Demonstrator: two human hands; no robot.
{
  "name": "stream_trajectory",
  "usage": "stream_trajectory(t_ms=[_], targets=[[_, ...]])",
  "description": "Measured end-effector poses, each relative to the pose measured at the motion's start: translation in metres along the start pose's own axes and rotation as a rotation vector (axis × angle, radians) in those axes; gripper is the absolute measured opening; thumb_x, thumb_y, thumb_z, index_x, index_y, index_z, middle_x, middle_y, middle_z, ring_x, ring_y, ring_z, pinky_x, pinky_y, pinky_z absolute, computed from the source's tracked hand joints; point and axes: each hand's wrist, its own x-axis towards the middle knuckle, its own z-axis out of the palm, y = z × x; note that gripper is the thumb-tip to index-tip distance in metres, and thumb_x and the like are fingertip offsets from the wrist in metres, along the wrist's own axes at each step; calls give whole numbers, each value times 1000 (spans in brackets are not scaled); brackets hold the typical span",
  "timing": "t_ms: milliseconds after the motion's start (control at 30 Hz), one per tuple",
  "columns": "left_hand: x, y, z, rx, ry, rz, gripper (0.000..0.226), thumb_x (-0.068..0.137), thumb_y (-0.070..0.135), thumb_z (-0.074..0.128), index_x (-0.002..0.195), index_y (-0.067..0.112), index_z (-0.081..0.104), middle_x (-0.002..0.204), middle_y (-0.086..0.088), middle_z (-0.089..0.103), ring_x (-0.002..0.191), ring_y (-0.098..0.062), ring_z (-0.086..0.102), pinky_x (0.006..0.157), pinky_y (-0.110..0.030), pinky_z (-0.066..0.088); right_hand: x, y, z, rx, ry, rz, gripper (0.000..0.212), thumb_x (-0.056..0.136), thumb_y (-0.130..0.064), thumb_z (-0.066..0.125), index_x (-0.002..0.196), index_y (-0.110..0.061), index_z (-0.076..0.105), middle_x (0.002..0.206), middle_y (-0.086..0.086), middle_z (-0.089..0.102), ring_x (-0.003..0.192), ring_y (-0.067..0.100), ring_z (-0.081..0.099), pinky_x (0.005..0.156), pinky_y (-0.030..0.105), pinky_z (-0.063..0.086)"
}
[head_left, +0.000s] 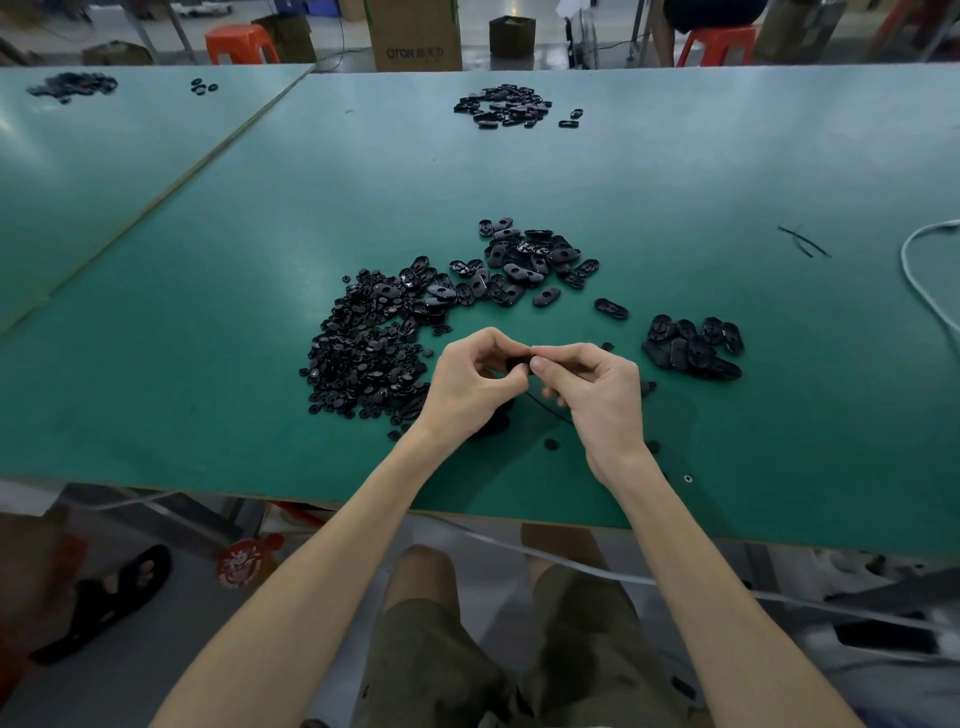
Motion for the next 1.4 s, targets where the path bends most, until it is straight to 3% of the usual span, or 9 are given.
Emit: stream_trajectory(t_ms=[300,400,567,1000,1234,1334,1400], targets=[[1,0,1,12,3,1,10,86,2,74,87,11,70,88,-9,75,73,-8,64,70,-21,50,-1,-1,1,-3,-8,1,14,87,-4,81,90,-18,82,73,-2,77,59,6,62,56,15,48],[1,-1,-3,-69,-40,-9,13,88,2,76,90,15,73,93,-5,78,82,-10,70,76,-23,54,-1,-1,0,10,2,4,13,88,-5,81,91,-17,81,75,1,77,60,9,63,57,17,48],[0,-1,-8,-246,-85,-30,17,89,1,77,105,5,77,101,-6,79,92,-13,73,83,-20,55,0,-1,0,44,8,-16,15,91,-4,78,91,-19,80,76,0,77,62,9,63,59,17,49],[1,-2,-4,-117,-43,-19,10,90,3,76,100,5,75,97,-8,78,87,-15,73,80,-25,58,0,1,1,-12,15,-9,9,91,-8,79,94,-16,80,79,2,78,64,10,66,61,19,51],[18,28,0,85,38,96,12,90,5,76,101,10,76,95,1,77,87,-16,72,84,-33,59,2,1,2,-7,77,-13,16,102,-15,66,114,-22,72,99,0,79,76,14,73,65,24,55],[39,55,19,136,-25,152,13,88,6,76,99,14,77,90,8,77,84,-6,71,82,-22,57,2,1,2,-44,63,-5,12,104,-11,62,112,-14,69,92,-3,77,74,12,72,65,24,53],[49,69,40,165,-117,151,13,88,8,77,98,16,78,86,9,76,80,-2,69,80,-16,54,0,-1,2,-47,33,-35,11,104,-5,58,98,-5,67,76,-3,71,65,9,64,62,23,48]])
